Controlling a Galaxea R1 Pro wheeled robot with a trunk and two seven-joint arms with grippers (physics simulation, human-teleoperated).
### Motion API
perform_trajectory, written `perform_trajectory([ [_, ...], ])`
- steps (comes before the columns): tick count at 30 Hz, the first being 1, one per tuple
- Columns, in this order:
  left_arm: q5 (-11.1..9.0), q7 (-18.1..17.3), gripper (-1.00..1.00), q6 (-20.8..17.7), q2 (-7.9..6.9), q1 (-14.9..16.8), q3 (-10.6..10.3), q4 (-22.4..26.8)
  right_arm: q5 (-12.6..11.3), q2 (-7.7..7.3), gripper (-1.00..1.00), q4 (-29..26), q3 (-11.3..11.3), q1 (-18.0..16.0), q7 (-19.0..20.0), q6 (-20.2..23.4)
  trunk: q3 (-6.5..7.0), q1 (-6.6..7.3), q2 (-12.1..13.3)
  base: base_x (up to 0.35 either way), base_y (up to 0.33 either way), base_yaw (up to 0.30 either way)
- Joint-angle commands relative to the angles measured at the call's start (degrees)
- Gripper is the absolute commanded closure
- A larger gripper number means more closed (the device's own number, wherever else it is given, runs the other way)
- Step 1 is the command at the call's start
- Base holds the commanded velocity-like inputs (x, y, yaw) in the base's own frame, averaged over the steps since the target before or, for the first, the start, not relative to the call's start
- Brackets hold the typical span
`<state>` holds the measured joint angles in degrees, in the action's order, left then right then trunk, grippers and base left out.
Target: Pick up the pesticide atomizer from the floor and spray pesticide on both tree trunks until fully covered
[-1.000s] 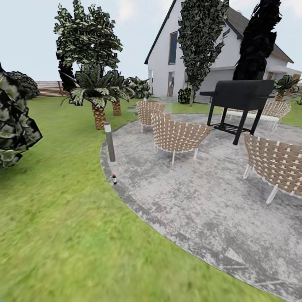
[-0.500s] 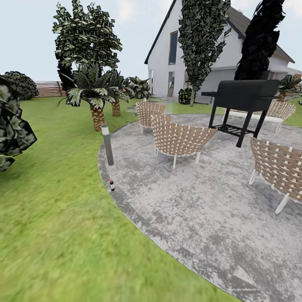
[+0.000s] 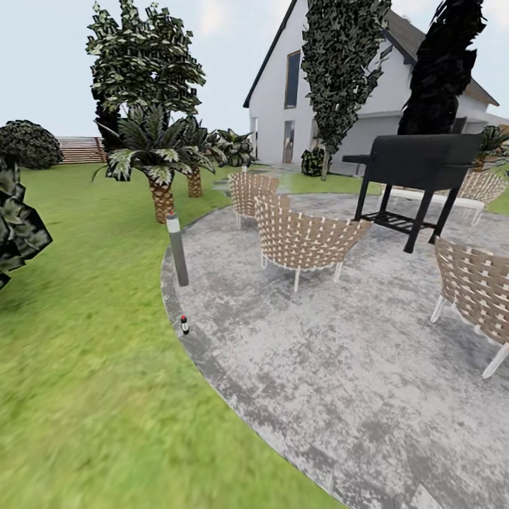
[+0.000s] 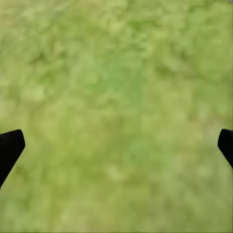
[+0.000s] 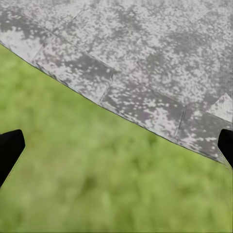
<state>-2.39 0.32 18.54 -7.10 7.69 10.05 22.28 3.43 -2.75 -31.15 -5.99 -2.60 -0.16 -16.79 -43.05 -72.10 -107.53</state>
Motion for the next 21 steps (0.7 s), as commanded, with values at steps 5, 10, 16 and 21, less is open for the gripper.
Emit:
perform_trajectory([
  [5,-0.2,0.0,-1.00,0.2,0.06,0.0,-0.1,0.0,0.4,0.02,-1.00,0.0,-0.2,0.0,0.0,-0.2,-0.05,-0.03,0.0,0.340,0.000,0.112],
  [10,-0.2,0.0,-1.00,0.2,0.07,0.0,-0.1,0.0,0.4,0.02,-1.00,0.0,-0.2,0.0,0.0,-0.2,-0.05,-0.03,0.0,0.340,0.000,0.269],
  [16,-0.2,0.0,-1.00,0.2,0.07,0.0,-0.1,0.0,0.4,0.02,-1.00,0.0,-0.2,0.0,0.0,-0.2,-0.05,-0.03,0.0,0.340,0.000,0.276],
  [21,-0.2,0.0,-1.00,0.2,0.07,0.0,-0.2,0.0,0.4,0.02,-1.00,0.1,-0.2,0.0,0.0,-0.2,-0.05,-0.03,0.0,0.340,0.000,0.047],
])
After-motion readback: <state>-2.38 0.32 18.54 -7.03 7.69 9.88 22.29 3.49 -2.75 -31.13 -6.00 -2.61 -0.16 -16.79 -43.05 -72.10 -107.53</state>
